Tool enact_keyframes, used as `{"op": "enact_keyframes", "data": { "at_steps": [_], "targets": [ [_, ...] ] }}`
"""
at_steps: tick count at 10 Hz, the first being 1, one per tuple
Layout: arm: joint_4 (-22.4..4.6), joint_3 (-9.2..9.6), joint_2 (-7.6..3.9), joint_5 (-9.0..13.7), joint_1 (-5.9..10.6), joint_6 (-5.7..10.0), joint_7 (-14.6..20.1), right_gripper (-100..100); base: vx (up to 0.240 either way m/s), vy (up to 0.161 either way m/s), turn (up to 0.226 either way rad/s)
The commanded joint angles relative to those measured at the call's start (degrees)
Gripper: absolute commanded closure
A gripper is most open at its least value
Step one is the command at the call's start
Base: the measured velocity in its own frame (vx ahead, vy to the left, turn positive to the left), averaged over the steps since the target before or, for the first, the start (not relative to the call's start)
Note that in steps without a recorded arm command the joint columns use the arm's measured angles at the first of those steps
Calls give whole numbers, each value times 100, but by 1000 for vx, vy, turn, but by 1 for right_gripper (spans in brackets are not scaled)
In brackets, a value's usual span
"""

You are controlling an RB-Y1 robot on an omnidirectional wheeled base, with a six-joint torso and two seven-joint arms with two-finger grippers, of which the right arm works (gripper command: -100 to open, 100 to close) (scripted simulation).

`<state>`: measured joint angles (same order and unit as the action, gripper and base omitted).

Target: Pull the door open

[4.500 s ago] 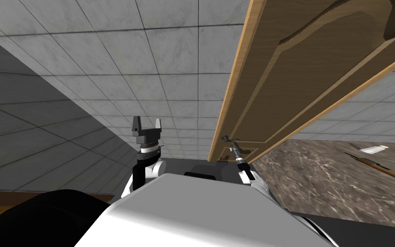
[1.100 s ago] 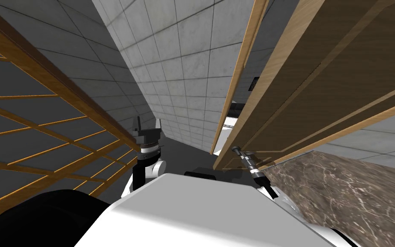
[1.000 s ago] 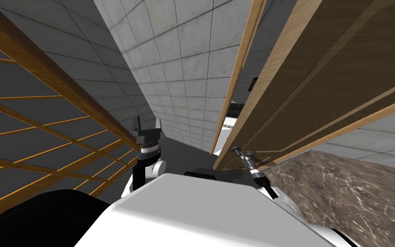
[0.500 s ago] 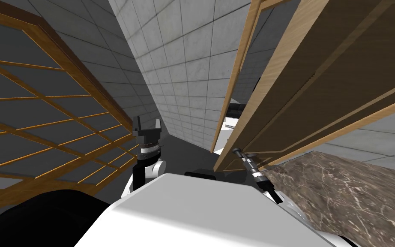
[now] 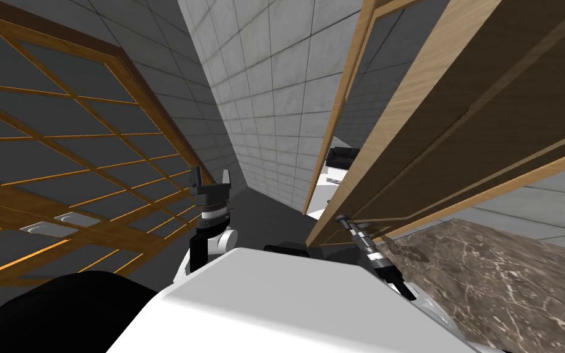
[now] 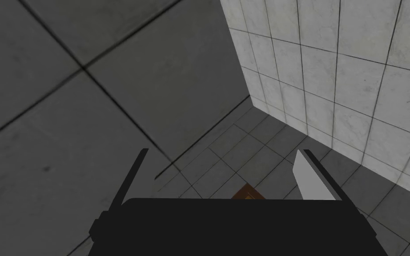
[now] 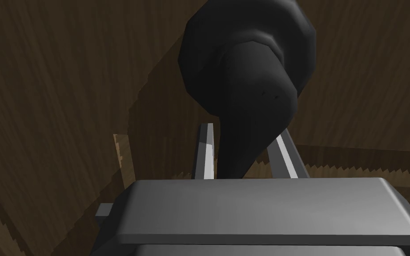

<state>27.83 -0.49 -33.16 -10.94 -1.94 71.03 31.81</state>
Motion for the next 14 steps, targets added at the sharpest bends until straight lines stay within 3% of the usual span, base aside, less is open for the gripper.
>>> {"op": "enact_keyframes", "data": {
  "at_steps": [1, 11, 13, 14],
  "targets": [
    [0, 0, 0, 0, 0, 0, 0, 100, -68, -30, 14],
    [-357, -128, -114, -68, -165, 570, 21, 100, -198, -101, 186],
    [-238, -103, -78, -80, -230, 493, 42, 100, -81, -33, 20],
    [-286, -108, -78, -91, -228, 528, 42, 100, -118, -59, 169]
  ]
}}
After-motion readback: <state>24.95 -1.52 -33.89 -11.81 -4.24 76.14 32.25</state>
